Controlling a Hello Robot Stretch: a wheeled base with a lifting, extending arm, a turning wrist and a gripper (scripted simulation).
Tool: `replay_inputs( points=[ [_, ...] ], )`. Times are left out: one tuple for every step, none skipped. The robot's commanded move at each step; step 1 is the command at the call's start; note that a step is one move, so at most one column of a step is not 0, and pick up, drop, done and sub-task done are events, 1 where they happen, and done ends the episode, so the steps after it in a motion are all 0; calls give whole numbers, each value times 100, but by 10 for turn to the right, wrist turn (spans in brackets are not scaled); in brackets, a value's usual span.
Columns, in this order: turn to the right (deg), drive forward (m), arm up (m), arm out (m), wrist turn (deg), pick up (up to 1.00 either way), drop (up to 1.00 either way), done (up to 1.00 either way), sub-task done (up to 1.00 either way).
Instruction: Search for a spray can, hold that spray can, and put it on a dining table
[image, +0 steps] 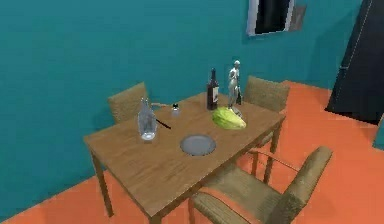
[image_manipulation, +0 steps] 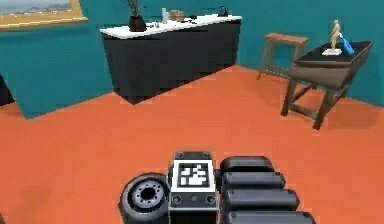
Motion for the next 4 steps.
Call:
replay_inputs(
  points=[
    [-450, 0, 0, 0, 0, 0, 0, 0, 0],
    [-420, 0, 0, 0, 0, 0, 0, 0, 0],
    [450, 0, 0, 0, 0, 0, 0, 0, 0],
    [450, 0, 0, 0, 0, 0, 0, 0, 0]
  ],
)
